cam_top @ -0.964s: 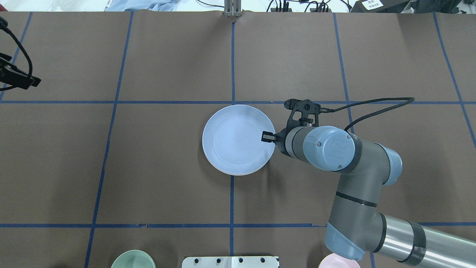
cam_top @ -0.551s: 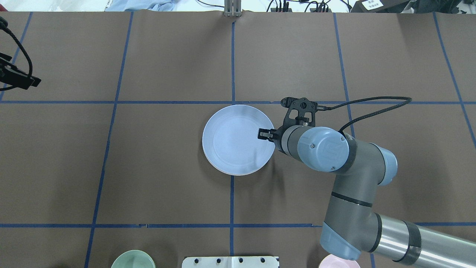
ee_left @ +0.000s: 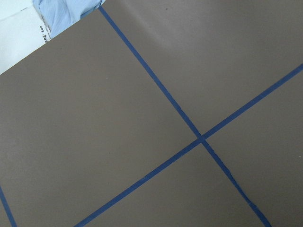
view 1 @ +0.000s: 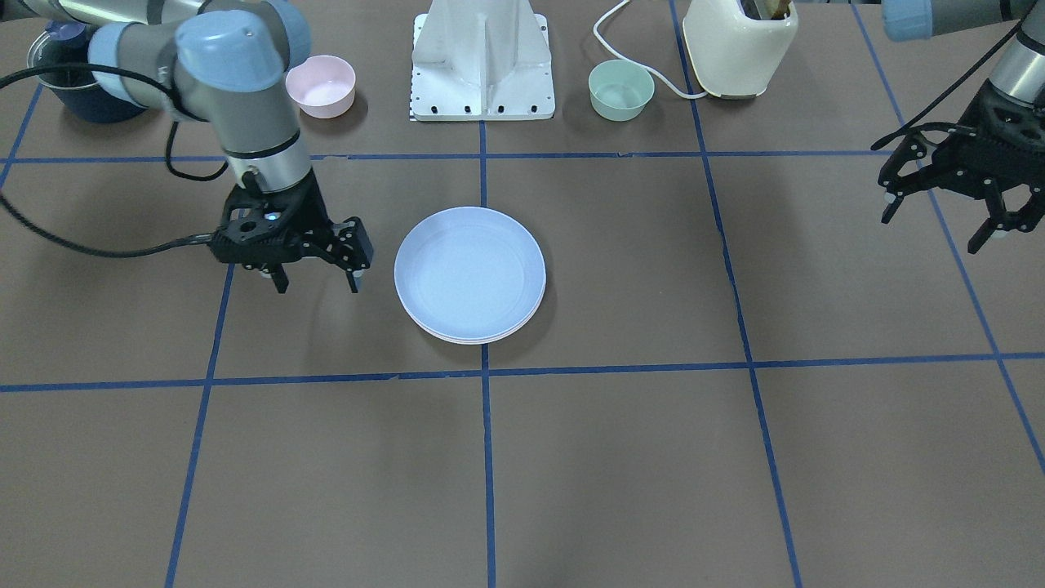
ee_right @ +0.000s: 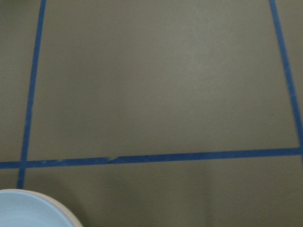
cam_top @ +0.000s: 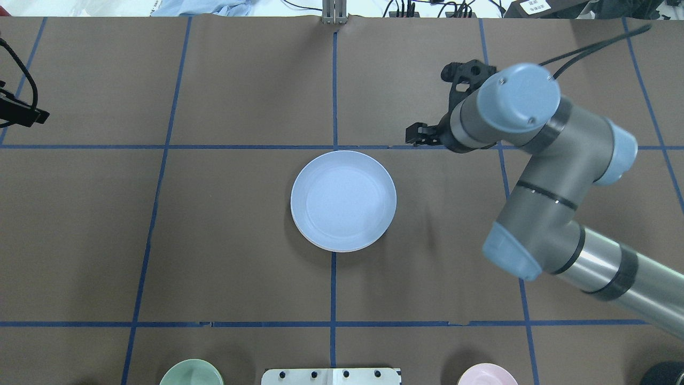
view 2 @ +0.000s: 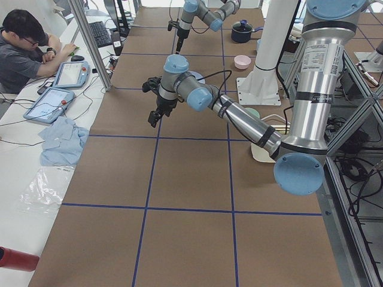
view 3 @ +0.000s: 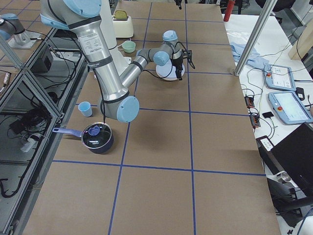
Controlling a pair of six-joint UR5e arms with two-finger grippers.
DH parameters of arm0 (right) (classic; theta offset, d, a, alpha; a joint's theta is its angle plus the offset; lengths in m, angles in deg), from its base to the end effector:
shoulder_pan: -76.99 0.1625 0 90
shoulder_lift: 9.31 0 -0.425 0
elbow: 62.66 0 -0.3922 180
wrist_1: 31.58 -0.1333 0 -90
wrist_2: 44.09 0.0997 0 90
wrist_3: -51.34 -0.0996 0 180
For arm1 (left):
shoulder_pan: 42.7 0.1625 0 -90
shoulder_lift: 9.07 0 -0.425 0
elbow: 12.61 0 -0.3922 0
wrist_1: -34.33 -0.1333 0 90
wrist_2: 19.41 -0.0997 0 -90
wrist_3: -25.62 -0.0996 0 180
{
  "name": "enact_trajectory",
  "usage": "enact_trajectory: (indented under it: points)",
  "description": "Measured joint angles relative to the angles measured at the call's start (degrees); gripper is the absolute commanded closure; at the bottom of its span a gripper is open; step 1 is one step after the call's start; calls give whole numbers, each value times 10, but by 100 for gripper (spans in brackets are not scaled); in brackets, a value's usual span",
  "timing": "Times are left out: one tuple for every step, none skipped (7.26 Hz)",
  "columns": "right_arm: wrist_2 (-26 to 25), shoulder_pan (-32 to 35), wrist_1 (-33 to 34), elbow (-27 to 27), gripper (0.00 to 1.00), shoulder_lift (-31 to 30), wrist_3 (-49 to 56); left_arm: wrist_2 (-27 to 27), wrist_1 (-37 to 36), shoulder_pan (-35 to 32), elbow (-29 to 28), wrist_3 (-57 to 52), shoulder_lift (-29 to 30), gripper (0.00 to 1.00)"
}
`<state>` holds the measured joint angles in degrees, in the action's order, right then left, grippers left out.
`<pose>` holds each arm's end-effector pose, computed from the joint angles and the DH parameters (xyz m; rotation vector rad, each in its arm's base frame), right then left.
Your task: Stack three plates with pink and blue
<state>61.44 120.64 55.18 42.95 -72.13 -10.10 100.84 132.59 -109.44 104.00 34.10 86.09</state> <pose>-0.3752 -0.5053 0.2690 0.2635 -0.7963 0.1389 0.1224 -0.4953 0.3810 0.5211 0.6778 0.4265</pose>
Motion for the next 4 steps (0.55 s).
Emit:
enact_trajectory:
  points:
    - [58,63,35,0,0,-5,92,-1,-2,-6,-9,-1,-11,0]
    - [104,125,72,0,0,-15,193,-2,-4,-23,-25,-7,-17,0]
    - [140,187,106,-2,0,-34,307,-1,-6,-57,-49,-18,-19,0]
    - [173,246,130,-4,0,-61,418,2,-9,-93,-76,-37,-20,0]
